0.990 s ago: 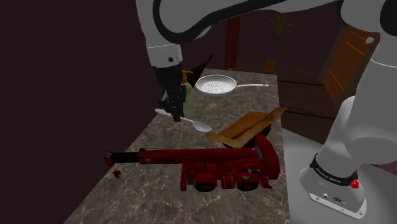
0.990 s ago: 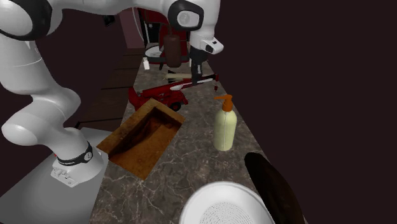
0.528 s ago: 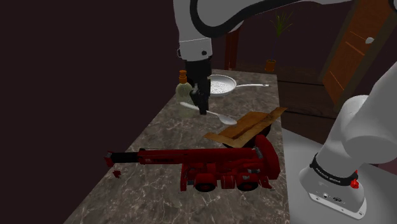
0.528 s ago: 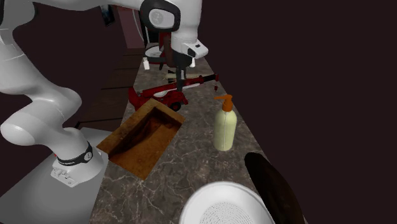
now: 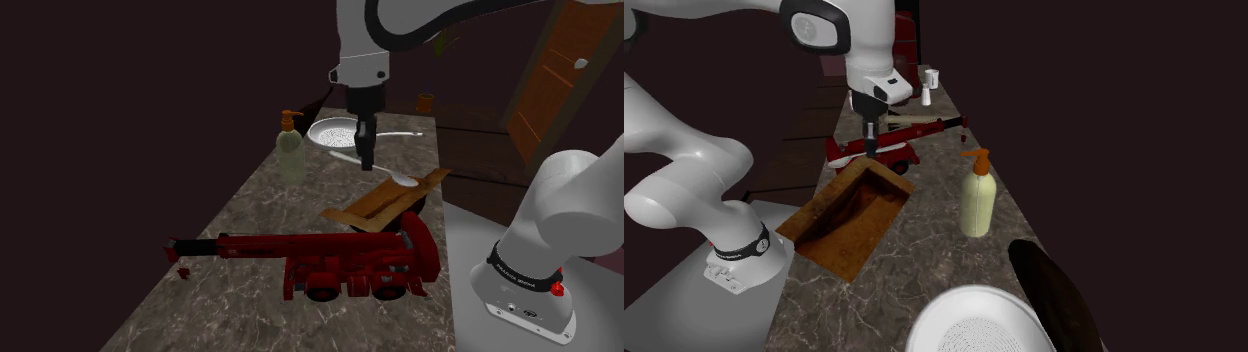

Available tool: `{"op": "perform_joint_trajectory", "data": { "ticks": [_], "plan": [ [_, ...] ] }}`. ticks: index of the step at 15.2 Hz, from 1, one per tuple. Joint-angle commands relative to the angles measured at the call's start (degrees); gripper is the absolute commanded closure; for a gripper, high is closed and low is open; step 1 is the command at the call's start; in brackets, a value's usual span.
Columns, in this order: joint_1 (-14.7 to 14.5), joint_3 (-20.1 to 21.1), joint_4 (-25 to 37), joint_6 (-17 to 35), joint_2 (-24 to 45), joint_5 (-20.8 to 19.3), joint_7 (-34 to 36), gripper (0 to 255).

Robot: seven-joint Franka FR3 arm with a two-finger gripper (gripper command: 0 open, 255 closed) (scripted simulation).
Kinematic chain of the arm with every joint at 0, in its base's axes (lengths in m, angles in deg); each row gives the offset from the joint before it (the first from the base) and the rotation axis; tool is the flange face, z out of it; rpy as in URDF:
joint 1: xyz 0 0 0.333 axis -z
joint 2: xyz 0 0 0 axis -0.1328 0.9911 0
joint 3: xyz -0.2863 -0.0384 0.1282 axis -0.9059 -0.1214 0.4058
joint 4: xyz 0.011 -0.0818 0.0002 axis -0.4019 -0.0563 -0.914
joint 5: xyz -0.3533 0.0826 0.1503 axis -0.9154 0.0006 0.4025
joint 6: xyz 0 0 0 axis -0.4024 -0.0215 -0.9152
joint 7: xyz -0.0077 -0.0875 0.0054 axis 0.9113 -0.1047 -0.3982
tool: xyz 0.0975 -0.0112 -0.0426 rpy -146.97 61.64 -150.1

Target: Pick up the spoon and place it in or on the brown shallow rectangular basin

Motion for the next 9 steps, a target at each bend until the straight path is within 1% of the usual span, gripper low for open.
{"op": "perform_joint_trajectory", "data": {
  "ticks": [1,4,5,9],
  "plan": [
    [0.6,-1.8,-3.1,-1.0,-3.7,-0.5,-2.4,255],
    [1.5,-4.6,-7.1,-2.9,-9.1,-1.9,-5.5,255],
    [1.6,-5.0,-7.7,-3.2,-9.8,-2.1,-5.9,255],
    [1.6,-4.8,-10.6,-0.1,-9.7,-1.9,-6.3,255]
  ]
}}
